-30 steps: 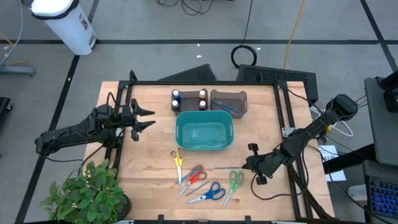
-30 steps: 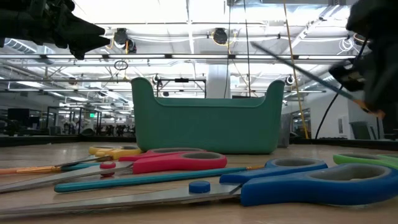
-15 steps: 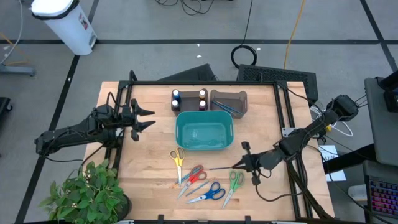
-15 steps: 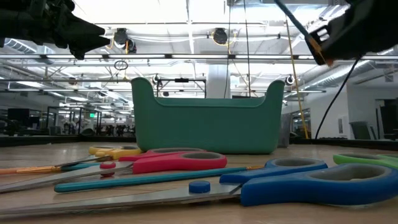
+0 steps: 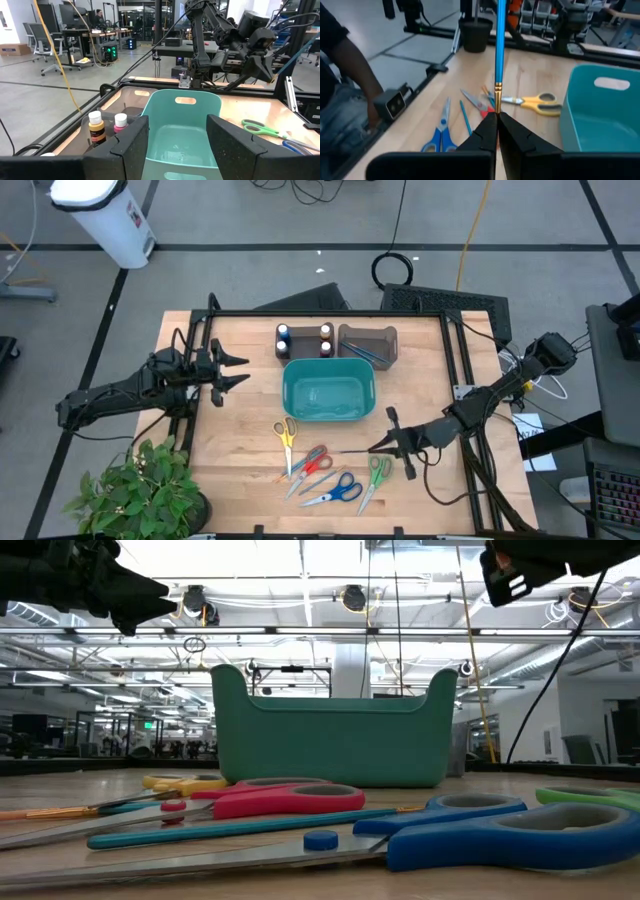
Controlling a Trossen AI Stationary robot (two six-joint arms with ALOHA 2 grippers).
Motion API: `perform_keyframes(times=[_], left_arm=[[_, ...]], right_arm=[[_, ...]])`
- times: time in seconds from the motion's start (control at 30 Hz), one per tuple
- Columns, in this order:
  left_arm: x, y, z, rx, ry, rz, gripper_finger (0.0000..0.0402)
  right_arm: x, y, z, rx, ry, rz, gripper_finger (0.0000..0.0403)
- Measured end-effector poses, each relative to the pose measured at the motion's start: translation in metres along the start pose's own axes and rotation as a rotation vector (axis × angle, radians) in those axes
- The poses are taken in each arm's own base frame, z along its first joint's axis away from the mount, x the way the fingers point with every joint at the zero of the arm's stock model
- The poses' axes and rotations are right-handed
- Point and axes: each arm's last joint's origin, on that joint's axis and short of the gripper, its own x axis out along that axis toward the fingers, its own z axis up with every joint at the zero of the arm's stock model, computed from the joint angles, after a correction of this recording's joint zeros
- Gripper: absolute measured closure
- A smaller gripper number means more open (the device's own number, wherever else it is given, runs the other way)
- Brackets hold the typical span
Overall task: Pick & Place Paint Supplies
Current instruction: Put the blue paint brush into the right black bin
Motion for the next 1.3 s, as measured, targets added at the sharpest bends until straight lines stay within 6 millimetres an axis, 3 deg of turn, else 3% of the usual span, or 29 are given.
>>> perform_keyframes(times=[0.67,1.3], left_arm=[[0.000,0.000,0.000,0.000,0.000,0.000,0.0194],[0.000,0.000,0.000,0.000,-0.001,0.000,0.0195]], right_arm=[[-0.001,-0.001,0.016,-0.011,-0.154,0.003,0.0403],[0.006,-0.038,0.021,0.034,-0.197,-0.126,0.0403]])
